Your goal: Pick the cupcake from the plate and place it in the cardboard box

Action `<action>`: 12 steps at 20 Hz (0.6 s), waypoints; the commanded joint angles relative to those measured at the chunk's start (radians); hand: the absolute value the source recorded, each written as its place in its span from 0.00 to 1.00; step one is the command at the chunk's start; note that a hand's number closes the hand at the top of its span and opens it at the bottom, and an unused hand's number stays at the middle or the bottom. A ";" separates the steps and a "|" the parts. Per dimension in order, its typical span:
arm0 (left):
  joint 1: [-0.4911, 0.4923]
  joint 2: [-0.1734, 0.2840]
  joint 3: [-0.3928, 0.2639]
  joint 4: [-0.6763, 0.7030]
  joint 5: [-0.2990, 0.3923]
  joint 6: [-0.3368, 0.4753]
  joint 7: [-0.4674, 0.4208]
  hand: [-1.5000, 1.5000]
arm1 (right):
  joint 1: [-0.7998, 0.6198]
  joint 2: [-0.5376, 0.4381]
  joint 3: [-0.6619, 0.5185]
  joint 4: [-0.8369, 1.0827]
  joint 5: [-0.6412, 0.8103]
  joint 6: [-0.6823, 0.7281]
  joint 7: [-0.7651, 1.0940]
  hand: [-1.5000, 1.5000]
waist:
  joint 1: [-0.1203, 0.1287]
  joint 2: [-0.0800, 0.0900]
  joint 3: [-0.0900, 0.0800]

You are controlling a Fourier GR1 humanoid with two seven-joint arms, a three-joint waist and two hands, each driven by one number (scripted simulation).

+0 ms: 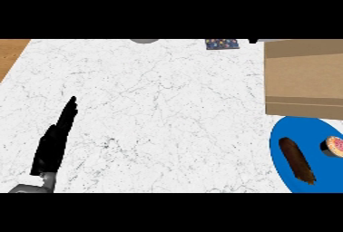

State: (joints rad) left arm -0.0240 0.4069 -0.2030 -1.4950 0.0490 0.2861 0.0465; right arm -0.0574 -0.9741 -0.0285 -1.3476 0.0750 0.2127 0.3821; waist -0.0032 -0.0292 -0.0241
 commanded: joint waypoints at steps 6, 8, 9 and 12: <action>0.011 -0.005 0.000 -0.038 -0.010 -0.009 0.029 0.50 | 0.006 0.058 0.080 0.059 0.065 0.036 -0.061 0.00 | 0.023 0.031 0.025; -0.035 -0.005 0.015 0.009 -0.007 -0.023 0.027 0.50 | -0.055 0.077 0.096 0.031 0.065 0.038 0.018 0.00 | 0.024 0.034 0.024; 0.000 -0.029 -0.005 0.003 -0.015 -0.010 0.005 0.50 | -0.048 0.087 0.095 0.057 0.064 0.037 -0.008 0.00 | 0.031 0.035 0.024; -0.004 -0.006 0.014 0.002 -0.015 -0.024 0.005 0.50 | -0.010 0.127 0.110 0.089 0.109 -0.020 -0.053 0.00 | 0.033 0.036 0.025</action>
State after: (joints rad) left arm -0.0318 0.3976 -0.1914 -1.4946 0.0394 0.2702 0.0574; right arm -0.0440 -0.9266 -0.0269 -1.3010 0.1244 0.1720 0.3540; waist -0.0038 -0.0294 -0.0249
